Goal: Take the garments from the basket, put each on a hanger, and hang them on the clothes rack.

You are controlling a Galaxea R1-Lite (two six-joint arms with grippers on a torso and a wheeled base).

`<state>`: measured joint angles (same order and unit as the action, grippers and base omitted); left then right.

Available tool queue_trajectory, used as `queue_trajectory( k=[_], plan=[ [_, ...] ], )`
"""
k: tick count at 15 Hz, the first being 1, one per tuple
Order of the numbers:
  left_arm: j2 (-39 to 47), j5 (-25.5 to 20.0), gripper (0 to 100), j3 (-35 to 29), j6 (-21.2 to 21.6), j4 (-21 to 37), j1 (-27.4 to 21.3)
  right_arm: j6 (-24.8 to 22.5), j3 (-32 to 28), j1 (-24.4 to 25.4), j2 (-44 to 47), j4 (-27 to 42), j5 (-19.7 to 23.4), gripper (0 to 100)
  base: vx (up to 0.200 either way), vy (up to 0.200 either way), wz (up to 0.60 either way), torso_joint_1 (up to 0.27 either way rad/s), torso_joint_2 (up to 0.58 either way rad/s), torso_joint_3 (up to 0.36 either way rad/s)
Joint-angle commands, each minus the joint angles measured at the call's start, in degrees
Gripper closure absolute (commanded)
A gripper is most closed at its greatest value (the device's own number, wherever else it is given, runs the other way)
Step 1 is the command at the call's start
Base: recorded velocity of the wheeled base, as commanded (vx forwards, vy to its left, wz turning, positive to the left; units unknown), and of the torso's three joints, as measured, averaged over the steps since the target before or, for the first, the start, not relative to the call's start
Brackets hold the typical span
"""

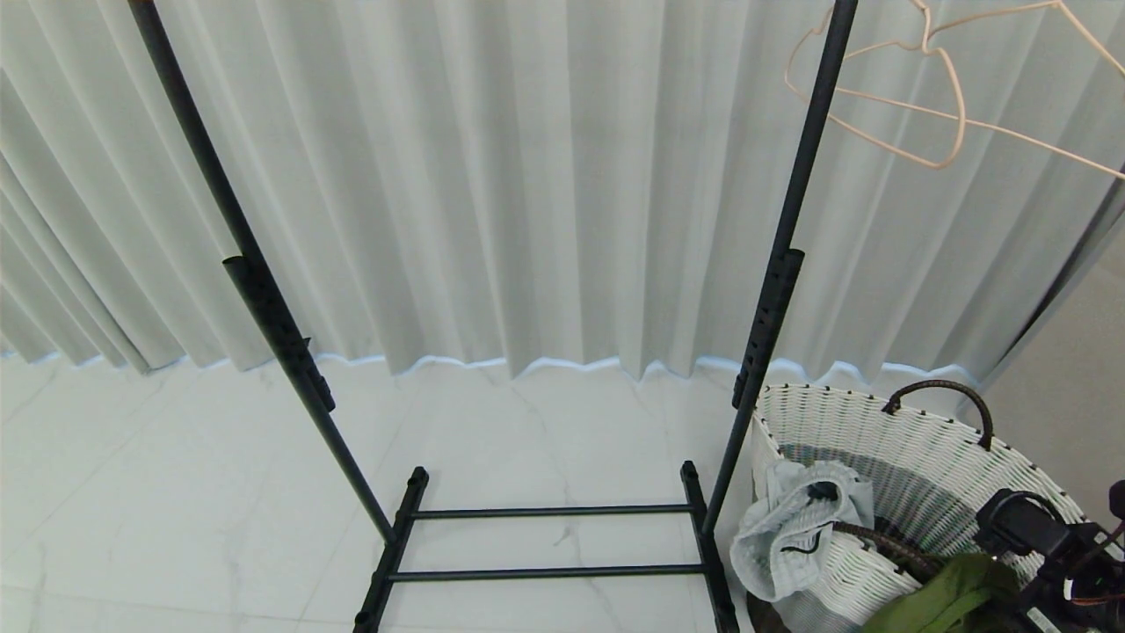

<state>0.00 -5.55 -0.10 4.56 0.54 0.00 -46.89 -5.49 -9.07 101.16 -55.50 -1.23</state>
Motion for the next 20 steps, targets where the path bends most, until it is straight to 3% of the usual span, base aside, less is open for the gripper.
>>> queue_trajectory(
  k=[1, 6, 7, 12, 14, 15, 17, 18, 20],
  plan=[
    [0.00, 0.01, 0, 0.01, 0.01, -0.01, 0.00, -0.05, -0.23, -0.07, 2.11, -2.77, 0.00, 0, 0.000, 0.000, 0.00, 0.000, 0.00, 0.000],
    [0.00, 0.01, 0, 0.01, 0.10, -0.01, 0.00, 0.13, 1.44, 0.02, 1.24, -6.99, 0.26, 0, 0.000, 0.000, 0.00, 0.000, 0.00, 0.000],
    [0.00, 0.01, 0, 0.01, 0.01, -0.01, 0.00, 0.13, 1.79, 0.02, 0.88, -7.60, 0.26, 100, 0.000, 0.000, 0.00, 0.000, 0.00, 0.000],
    [0.00, 0.01, 0, 0.01, 0.01, -0.01, 0.00, -0.05, 3.99, 0.10, -6.85, -6.90, 0.35, 100, 0.000, 0.000, 0.00, 0.000, 0.00, 0.000],
    [0.00, 0.01, 0, 0.01, 0.01, -0.01, 0.00, -0.05, 2.06, 0.10, -12.30, -0.83, 0.09, 100, 0.000, 0.000, 0.00, 0.000, 0.00, 0.000],
    [0.00, 0.01, 0, 0.01, 0.01, -0.01, 0.00, 0.22, -2.51, 0.10, -17.84, 9.71, 0.09, 100, 0.000, 0.000, 0.00, 0.000, 0.00, 0.000],
    [0.00, 0.01, 0, 0.01, 0.01, -0.01, 0.00, 1.09, -16.57, 0.10, -28.56, 37.66, 0.26, 100, 0.000, 0.000, 0.00, 0.000, 0.00, 0.000],
    [0.00, 0.01, 0, 0.01, 0.01, -0.01, 0.00, 3.03, -25.98, 0.37, -33.39, 55.24, 0.35, 100, 0.000, 0.000, 0.00, 0.000, 0.00, 0.000],
    [0.00, 0.01, 0, 0.01, 0.01, -0.01, 0.00, 9.62, -40.13, 2.04, -38.32, 80.82, 0.70, 100, 0.000, 0.000, 0.00, 0.000, 0.00, 0.000]
  ],
)
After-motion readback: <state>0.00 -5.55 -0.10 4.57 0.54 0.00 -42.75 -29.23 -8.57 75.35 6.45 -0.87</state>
